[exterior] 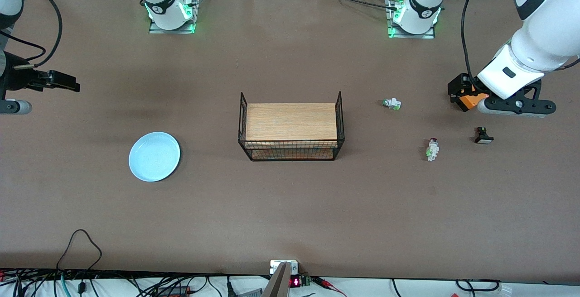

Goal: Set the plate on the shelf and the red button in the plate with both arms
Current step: 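Move the right gripper toward the light-blue plate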

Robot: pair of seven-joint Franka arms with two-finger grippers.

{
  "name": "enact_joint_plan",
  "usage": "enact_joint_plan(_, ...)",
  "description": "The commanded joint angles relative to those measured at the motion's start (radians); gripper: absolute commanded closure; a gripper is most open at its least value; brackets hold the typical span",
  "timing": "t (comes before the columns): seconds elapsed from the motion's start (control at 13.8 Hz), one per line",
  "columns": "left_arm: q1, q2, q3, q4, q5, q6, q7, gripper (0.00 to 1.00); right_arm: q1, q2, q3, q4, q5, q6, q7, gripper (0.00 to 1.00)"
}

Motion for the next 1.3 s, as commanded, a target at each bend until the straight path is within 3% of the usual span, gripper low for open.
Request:
enact_joint_plan(0.0, -0.005, -0.008, 0.004, 0.011, -0.005, -0.020, -0.003, 0.00, -0.021, 0.044, 0.009, 0.038, -0.005, 0.016, 0.014, 0.00)
enact_joint_plan(0.8, -0.005, -0.008, 0.004, 0.011, -0.005, -0.020, -0.003, 0.00, -0.029, 0.313, 0.009, 0.095, -0.002, 0.142, 0.016, 0.00)
enact_joint_plan(1.23, -0.005, -0.008, 0.004, 0.011, -0.005, -0.020, -0.003, 0.00, -0.020, 0.429, 0.019, 0.095, 0.008, 0.309, 0.005, 0.00)
